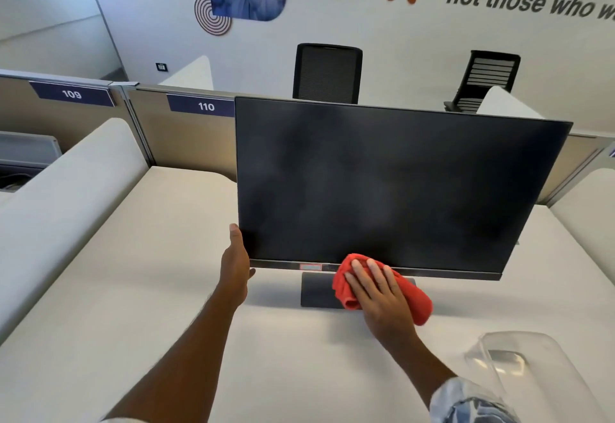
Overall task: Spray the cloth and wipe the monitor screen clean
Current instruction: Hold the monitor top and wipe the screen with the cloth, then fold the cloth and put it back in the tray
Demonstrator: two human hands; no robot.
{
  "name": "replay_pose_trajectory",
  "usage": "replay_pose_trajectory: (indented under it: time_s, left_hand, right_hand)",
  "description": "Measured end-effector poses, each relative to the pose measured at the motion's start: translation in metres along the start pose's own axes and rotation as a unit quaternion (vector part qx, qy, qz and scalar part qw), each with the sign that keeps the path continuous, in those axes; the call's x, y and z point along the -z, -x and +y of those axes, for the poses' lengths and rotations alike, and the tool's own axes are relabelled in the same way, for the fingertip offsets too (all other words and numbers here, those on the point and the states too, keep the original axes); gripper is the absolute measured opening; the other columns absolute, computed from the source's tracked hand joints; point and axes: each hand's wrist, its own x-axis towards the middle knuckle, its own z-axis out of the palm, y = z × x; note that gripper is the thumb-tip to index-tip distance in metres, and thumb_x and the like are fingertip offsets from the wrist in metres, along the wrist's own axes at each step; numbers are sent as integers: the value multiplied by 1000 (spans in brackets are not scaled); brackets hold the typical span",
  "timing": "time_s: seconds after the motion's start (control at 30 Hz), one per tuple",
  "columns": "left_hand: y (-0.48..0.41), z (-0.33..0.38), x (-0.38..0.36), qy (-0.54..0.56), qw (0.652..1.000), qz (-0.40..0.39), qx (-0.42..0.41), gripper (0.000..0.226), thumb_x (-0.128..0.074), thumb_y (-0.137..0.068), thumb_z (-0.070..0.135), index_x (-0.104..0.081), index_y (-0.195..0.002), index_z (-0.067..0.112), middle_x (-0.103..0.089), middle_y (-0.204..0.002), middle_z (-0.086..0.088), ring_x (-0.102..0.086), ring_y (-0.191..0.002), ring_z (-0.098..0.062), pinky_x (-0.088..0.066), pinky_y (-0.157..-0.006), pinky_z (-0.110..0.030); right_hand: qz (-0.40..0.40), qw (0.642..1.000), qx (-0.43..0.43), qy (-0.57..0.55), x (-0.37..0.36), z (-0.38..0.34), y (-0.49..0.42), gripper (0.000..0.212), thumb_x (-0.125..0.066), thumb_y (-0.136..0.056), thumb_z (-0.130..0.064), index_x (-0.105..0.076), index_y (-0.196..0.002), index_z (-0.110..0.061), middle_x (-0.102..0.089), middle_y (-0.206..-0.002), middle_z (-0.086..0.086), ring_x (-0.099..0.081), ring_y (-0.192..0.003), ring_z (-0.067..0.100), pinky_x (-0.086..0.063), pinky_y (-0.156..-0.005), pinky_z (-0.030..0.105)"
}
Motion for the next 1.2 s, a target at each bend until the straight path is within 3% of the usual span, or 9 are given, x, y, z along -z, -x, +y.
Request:
replay_pose_trajectory:
  time_s: [0.3, 0.43, 0.57, 0.7, 0.8, 0.9, 1.0, 1.1, 1.2]
  left_hand:
    - [4, 0, -1, 30, 1000, -5, 1, 66, -24, -95, 65, -42, -139, 19, -49, -142, -7, -47, -127, -33, -41, -103, -50]
    - [9, -7, -1, 45, 999, -16, -10, 69, -22, -93, 68, -35, -145, 24, -42, -149, -4, -40, -135, -33, -35, -106, -54]
    - [25, -27, -8, 84, 996, -13, -5, 80, -24, -86, 75, -28, -149, 25, -38, -152, -5, -41, -133, -35, -35, -107, -55]
    - [50, -52, -32, 105, 993, 4, 44, 89, -32, -79, 78, -33, -146, 19, -46, -141, -12, -49, -125, -35, -40, -105, -53]
    - [70, -63, -54, -23, 994, -77, 70, 71, -39, -77, 78, -57, -111, 18, -61, -101, -1, -60, -96, -23, -49, -82, -38]
    - [82, -63, -78, -132, 977, -160, 57, 52, -50, -87, 66, -64, -98, 17, -70, -96, -4, -64, -90, -20, -50, -82, -38]
    - [94, -52, -104, -159, 952, -257, 51, 48, -54, -88, 61, -65, -107, 18, -73, -103, -3, -68, -96, -20, -53, -90, -37]
    - [108, -42, -125, -140, 930, -339, 21, 48, -57, -88, 58, -64, -113, 16, -73, -107, -5, -69, -99, -23, -55, -90, -39]
    - [114, -41, -138, -141, 928, -346, -5, 50, -72, -83, 37, -52, -126, 21, -64, -120, -3, -64, -106, -24, -55, -89, -46]
  right_hand:
    - [-6, 959, -280, -53, 9, -9, 15, 73, -81, -75, -15, -49, -139, 0, -48, -144, 22, -44, -133, 45, -42, -106, 55]
    - [83, 938, -304, -144, 20, -16, 3, 46, -54, -97, -20, -50, -138, 2, -48, -144, 21, -47, -132, 41, -45, -104, 53]
    - [199, 794, -437, -372, 52, -20, -20, 32, -44, -102, -14, -55, -129, -25, -63, -126, -11, -61, -114, 12, -48, -96, 25]
    - [177, 640, -582, -469, 73, -7, -36, 19, -49, -101, -21, -60, -110, -9, -67, -100, 8, -65, -93, 29, -53, -83, 39]
    - [137, 517, -623, -571, 84, 8, -35, 19, -50, -100, -26, -64, -91, -15, -68, -79, 4, -67, -72, 21, -54, -58, 26]
    - [83, 488, -614, -615, 92, 20, -27, 21, -51, -99, -25, -65, -93, -10, -67, -76, 3, -63, -66, 15, -49, -49, 15]
    - [28, 450, -609, -653, 94, 25, -16, 26, -49, -100, -26, -66, -100, -7, -68, -88, 12, -63, -83, 26, -53, -80, 35]
    - [-18, 407, -620, -671, 99, 23, -8, 31, -45, -101, -29, -65, -104, -5, -68, -92, 15, -63, -86, 30, -49, -81, 42]
    - [-48, 425, -575, -698, 103, 27, 4, 37, -40, -102, -43, -63, -116, -18, -73, -96, 3, -70, -88, 21, -54, -74, 32]
